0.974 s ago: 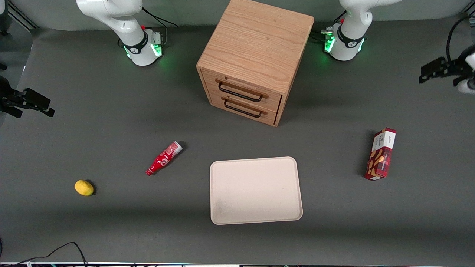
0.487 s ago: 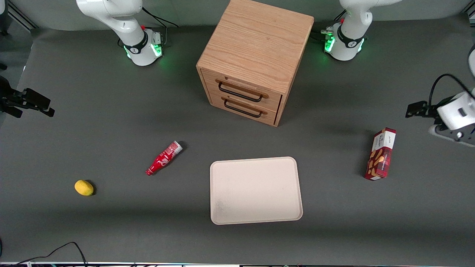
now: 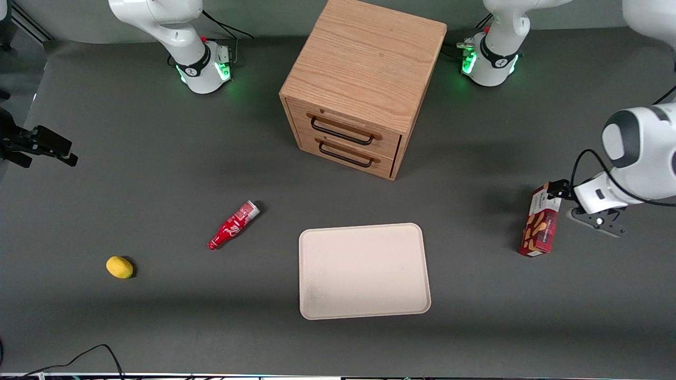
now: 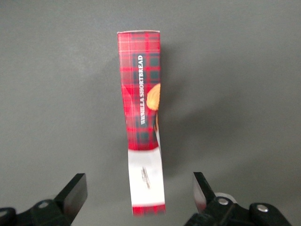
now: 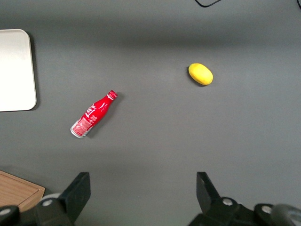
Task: Place red cookie box on tray
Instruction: 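Close the left gripper on the shortbread box's end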
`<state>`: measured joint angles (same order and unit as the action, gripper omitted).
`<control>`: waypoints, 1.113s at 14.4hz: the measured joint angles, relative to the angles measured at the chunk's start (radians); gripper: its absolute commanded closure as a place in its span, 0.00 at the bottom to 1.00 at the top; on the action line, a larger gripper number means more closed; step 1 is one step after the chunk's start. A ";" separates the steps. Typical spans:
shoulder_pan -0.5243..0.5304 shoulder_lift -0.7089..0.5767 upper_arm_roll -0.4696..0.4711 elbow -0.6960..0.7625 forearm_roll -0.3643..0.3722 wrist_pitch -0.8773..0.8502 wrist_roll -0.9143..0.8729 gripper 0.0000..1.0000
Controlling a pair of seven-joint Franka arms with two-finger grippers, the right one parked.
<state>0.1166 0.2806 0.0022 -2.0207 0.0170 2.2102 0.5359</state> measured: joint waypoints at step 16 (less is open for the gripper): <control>0.000 0.101 0.000 -0.087 -0.053 0.238 0.004 1.00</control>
<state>0.1167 0.3820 0.0024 -2.1081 -0.0356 2.4480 0.5399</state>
